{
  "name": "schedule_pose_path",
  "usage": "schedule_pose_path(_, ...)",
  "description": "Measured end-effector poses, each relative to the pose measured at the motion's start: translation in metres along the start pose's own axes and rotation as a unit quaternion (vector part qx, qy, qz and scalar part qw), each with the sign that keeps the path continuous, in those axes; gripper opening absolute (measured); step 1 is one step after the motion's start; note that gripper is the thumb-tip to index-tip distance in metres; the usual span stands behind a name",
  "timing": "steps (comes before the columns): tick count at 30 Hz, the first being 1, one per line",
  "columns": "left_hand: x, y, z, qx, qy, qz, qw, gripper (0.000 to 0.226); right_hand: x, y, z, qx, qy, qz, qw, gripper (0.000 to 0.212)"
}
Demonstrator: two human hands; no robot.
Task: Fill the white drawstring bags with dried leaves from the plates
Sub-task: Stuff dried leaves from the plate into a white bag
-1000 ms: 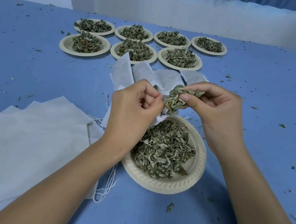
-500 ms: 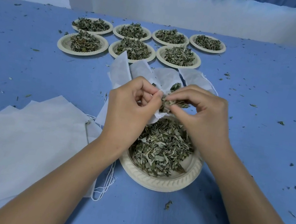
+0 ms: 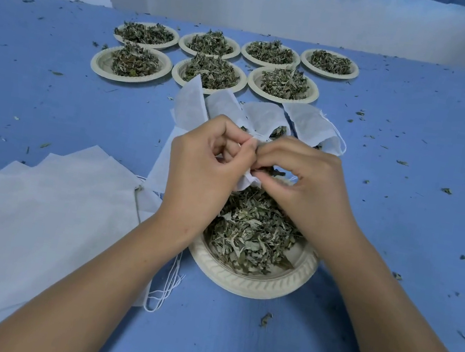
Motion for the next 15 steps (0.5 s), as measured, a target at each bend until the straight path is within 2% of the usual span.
schedule_pose_path(4, -0.008, -0.001, -0.004, -0.002, 0.03, -0.007, 1.0, 0.016, -0.014, 0.007, 0.0, 0.036, 0.037, -0.109, 0.993, 0.01)
schedule_pose_path(7, 0.001, 0.006, 0.0, 0.018, -0.014, 0.019, 1.0, 0.014, -0.016, 0.002, 0.003, 0.03, 0.083, -0.09, 0.992, 0.01)
schedule_pose_path(10, 0.005, 0.011, 0.002, 0.035, -0.036, 0.037, 0.998, 0.017, -0.008, -0.003, 0.005, 0.023, 0.072, -0.046, 0.996, 0.012)
schedule_pose_path(13, -0.004, 0.007, -0.002, 0.022, 0.003, 0.033, 0.999, 0.016, -0.01, -0.01, 0.002, -0.035, 0.041, -0.025, 0.998, 0.009)
schedule_pose_path(15, -0.009, 0.004, -0.003, 0.01, 0.032, 0.023, 0.999, 0.019, -0.025, -0.012, 0.004, -0.057, 0.089, -0.007, 0.994, 0.023)
Point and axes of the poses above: each hand's wrist, its own z-axis away from the middle knuckle, its own x-axis out of the palm, y = z × x, the point moved 9 cm from there along -z, towards the middle knuckle, and after that the axes turned 1 degree about -y, right-handed, at the moved point
